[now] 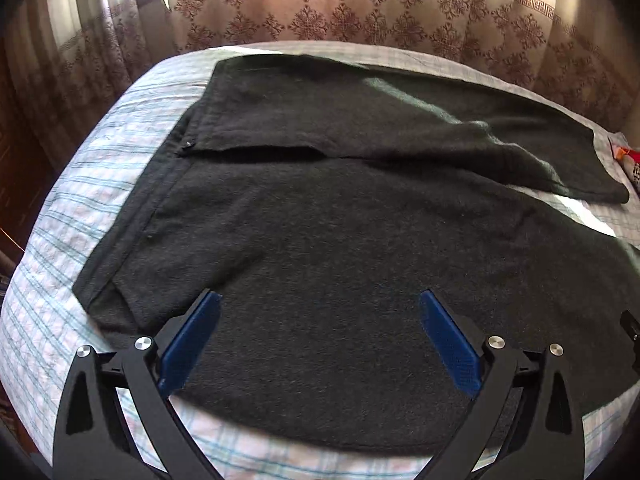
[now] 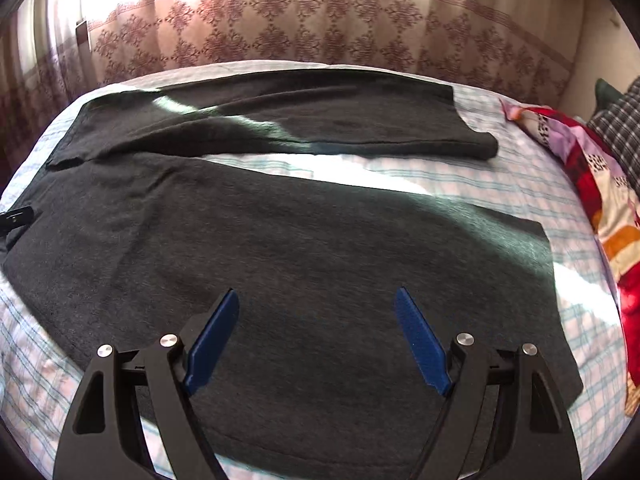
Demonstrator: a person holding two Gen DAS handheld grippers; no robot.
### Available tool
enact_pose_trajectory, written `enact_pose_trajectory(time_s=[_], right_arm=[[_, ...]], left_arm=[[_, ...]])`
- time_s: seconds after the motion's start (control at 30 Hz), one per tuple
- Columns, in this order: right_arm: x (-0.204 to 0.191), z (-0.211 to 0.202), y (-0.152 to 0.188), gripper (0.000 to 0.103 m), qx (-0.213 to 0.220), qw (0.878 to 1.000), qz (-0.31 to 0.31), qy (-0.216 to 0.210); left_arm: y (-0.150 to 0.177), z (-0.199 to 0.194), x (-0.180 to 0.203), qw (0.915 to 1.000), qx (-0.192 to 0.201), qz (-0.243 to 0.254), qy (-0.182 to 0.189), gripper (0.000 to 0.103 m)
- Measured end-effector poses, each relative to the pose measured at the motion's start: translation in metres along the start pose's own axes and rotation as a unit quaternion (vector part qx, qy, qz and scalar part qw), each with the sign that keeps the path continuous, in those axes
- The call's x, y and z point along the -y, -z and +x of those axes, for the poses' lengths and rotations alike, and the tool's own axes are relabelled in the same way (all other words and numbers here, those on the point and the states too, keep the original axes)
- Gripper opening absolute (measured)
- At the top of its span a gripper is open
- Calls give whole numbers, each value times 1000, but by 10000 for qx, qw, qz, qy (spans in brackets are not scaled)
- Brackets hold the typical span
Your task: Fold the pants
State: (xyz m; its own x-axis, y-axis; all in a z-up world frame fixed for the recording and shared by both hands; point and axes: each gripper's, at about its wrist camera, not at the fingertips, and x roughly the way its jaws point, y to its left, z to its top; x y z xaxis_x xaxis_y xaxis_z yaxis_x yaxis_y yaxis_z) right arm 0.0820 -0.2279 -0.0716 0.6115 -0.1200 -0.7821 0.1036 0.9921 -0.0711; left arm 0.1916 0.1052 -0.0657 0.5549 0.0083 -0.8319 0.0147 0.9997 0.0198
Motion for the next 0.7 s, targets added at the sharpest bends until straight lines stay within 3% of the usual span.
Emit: enact_pose_trajectory(time_s=[0.2,0.3,0.5,0.7], right_arm=[[-11,35,-7,80,-385,9991,-117,-122],[-5,51,5,80,-762,9969,-175,-91],[-3,43,18,81,-811,9961,-300,-188],[4,33,-11,80,-604,9973,-91,-406]], left_arm=[[8,51,15,9981,-616,-62,42,101],[13,54,19,9987,-487,122,-44,101],[16,60,19,9988,-481,126,-25,101],[5,67,15,9981,-616,25,-83,101]])
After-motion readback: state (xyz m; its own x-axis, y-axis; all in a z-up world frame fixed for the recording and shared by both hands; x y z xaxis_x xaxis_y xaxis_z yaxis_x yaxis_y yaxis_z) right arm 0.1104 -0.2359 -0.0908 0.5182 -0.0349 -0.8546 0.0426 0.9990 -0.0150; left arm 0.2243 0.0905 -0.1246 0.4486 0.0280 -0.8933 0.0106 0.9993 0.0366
